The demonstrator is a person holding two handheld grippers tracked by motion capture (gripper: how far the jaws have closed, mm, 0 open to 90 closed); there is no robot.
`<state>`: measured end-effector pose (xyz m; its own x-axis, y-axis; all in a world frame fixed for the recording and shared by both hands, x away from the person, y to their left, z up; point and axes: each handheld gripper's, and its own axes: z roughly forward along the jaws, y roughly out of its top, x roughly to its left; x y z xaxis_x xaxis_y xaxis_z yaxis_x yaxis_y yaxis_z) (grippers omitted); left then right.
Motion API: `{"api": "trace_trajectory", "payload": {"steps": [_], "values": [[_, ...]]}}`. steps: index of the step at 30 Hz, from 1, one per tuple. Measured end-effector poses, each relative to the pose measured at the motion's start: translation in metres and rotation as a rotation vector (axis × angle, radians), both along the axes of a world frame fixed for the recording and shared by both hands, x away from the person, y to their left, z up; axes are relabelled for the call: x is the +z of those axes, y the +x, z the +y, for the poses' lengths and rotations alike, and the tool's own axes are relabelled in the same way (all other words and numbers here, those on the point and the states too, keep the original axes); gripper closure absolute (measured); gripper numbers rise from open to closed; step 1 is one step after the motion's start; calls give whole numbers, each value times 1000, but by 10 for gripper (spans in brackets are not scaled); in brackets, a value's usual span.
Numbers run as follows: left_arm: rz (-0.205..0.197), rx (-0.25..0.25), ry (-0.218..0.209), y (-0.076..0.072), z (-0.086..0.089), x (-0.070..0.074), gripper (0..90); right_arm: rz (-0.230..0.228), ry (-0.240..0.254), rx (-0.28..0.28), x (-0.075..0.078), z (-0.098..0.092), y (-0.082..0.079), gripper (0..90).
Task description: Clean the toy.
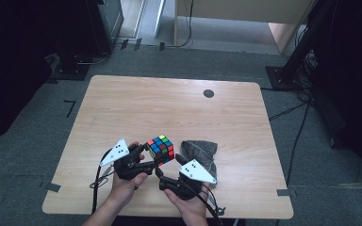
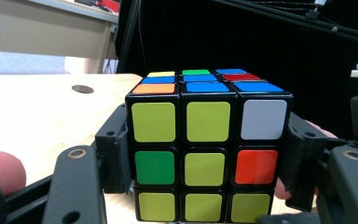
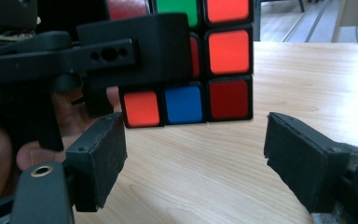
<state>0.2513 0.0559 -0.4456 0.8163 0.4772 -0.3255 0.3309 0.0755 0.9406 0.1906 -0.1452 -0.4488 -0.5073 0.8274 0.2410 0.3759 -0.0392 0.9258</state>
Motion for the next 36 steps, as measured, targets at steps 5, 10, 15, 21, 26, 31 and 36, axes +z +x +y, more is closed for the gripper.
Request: {"api": "trace_trajectory", "payload": {"steps": [5,10,15,21,26,31,36], "values": [[-3,-3,2,-3,-5,-3,342,-23,-11,-24,0,-1,-1,244],[5,-24,-12,-4,-5,-3,342,-56,-21,-14,0,1,-3,314],[11,-28,-5,-3,-4,-4,342,-74,-63,-29,1,4,-6,342],[30,-28,-6,0,-3,-5,328,-58,-84,-15,1,2,-3,346],[13,-9,-66,6,12,4,230,1,-99,-27,-2,-8,5,348],[-75,28,-1,12,33,6,198,108,-80,-45,0,-33,22,348],[-173,14,152,12,33,-2,193,178,-44,-29,9,-53,32,348]]}}
